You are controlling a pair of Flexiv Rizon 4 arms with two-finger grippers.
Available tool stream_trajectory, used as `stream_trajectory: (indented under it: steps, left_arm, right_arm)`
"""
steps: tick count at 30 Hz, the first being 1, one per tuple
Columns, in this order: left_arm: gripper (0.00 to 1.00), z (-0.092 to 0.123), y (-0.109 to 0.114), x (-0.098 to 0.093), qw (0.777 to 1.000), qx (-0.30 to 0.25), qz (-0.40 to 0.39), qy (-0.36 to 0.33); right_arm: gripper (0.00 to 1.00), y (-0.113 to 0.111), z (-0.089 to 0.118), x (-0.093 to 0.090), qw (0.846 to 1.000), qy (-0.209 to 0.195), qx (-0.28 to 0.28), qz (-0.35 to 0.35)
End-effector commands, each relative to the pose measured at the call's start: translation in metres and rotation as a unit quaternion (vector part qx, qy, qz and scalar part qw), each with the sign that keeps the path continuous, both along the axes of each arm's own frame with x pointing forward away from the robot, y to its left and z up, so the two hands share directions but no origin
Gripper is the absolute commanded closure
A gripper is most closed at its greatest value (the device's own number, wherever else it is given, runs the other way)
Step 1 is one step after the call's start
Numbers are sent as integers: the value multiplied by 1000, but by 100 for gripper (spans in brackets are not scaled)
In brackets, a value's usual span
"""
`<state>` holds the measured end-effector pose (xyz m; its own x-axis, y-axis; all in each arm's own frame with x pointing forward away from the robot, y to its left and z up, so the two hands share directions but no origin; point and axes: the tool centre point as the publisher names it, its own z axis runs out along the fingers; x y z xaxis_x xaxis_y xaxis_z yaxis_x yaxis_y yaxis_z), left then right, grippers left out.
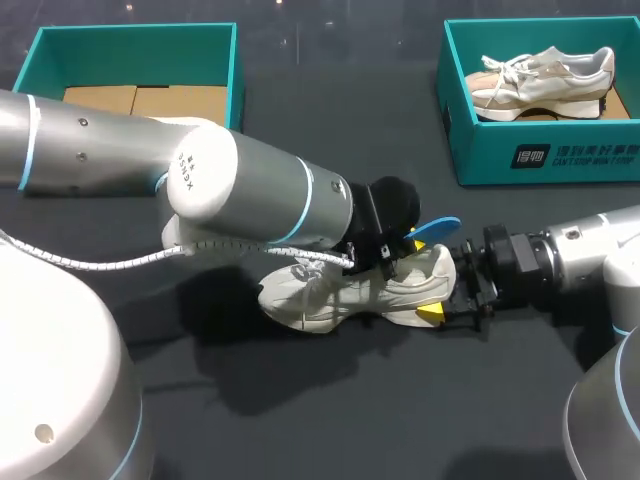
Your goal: Take the shoe out of the shoebox, open the shoe tongue, remove and reinsert the insole, then place the shoe into the shoebox
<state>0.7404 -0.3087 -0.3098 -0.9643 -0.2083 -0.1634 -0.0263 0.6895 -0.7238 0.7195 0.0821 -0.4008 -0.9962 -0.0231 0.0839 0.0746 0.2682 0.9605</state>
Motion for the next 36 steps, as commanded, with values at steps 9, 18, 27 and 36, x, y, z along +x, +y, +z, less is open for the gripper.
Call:
stream_trajectory:
  steps: [9, 18, 27, 36]
  left_arm:
    - [100, 41, -13, 4, 992, -60, -67, 84]
    - [100, 68, -23, 0, 988, -72, -78, 110]
    - [100, 68, -23, 0, 988, -72, -78, 110]
    - [100, 114, -6, -19, 978, -176, -62, 96]
  right_arm:
    - [100, 0, 0, -1, 1000, 0, -1, 0]
    - [100, 0, 0, -1, 1000, 0, -1, 0]
    - [100, 0, 0, -1, 1000, 0, -1, 0]
    - [100, 0, 0, -1, 1000, 0, -1, 0]
